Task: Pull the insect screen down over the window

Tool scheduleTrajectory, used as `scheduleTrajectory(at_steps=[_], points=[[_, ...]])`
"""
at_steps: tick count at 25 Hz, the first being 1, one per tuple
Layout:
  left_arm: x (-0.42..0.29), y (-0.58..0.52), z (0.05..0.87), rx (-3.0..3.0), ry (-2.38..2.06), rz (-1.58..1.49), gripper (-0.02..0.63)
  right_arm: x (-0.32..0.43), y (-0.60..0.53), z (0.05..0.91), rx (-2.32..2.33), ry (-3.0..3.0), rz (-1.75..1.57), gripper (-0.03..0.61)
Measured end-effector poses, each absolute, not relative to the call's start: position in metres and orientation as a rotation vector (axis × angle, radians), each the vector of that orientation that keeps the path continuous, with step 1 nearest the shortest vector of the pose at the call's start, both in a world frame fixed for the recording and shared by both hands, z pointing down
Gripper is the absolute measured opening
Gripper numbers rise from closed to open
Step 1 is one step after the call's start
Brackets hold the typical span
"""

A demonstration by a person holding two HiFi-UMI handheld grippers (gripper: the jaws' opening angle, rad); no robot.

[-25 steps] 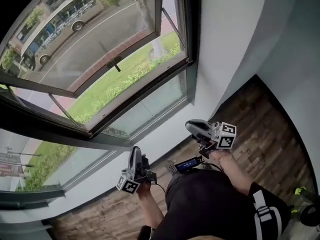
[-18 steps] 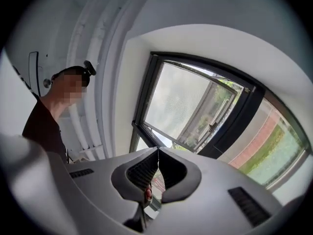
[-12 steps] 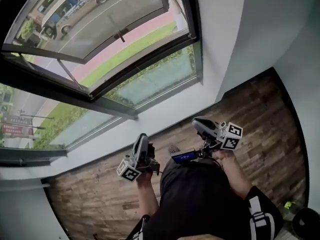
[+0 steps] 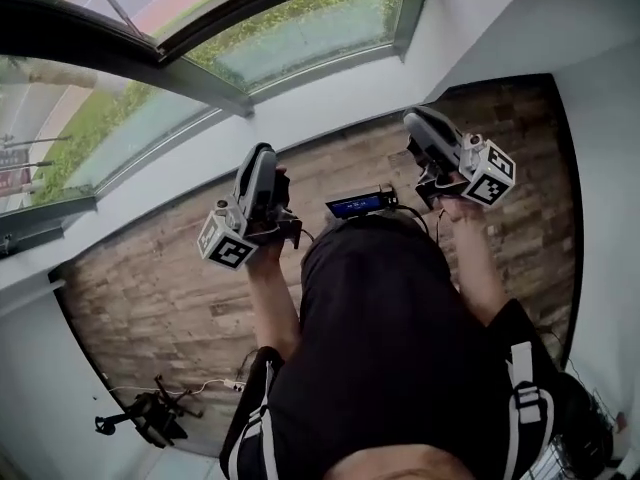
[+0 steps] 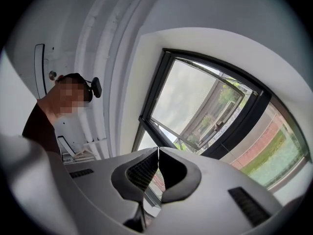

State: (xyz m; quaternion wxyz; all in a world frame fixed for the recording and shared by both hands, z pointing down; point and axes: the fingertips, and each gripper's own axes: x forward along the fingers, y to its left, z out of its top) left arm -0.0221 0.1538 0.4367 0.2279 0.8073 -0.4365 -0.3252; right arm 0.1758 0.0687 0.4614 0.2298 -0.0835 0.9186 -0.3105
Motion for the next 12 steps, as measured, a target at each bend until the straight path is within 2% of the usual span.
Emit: scheduleTrajectory(at_steps=[7, 12], points=[[-0.080, 0.215, 0.451, 2.167, -1.183, -0.956, 0.055, 0.138, 0.130, 0.472, -0.321, 2.558, -0.904, 0.011], [-0.088, 0.226, 0.474, 2.156, -1.114, -0.970, 0.055, 0.130, 0.154, 0.483, -0.396, 2.594, -0.902, 0.011]])
